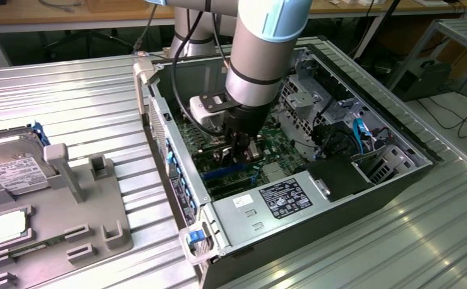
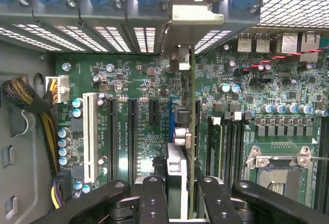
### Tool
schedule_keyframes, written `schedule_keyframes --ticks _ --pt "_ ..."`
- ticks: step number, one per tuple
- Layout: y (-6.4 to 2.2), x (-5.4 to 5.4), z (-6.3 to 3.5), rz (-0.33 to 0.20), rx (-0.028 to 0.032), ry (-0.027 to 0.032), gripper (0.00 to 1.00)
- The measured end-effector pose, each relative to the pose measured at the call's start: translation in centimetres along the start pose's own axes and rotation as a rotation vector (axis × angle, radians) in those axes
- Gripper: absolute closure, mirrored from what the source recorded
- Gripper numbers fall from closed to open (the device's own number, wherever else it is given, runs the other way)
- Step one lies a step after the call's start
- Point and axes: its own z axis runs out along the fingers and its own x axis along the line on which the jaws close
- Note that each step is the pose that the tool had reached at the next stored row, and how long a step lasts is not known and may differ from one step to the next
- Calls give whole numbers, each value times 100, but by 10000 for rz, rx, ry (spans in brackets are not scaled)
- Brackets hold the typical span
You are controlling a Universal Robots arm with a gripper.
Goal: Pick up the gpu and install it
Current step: 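Insert the gpu into the slot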
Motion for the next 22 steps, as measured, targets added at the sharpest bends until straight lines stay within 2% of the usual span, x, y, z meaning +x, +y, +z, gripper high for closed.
schedule_keyframes --ticks 22 --pt "55 26 -2 36 1 1 72"
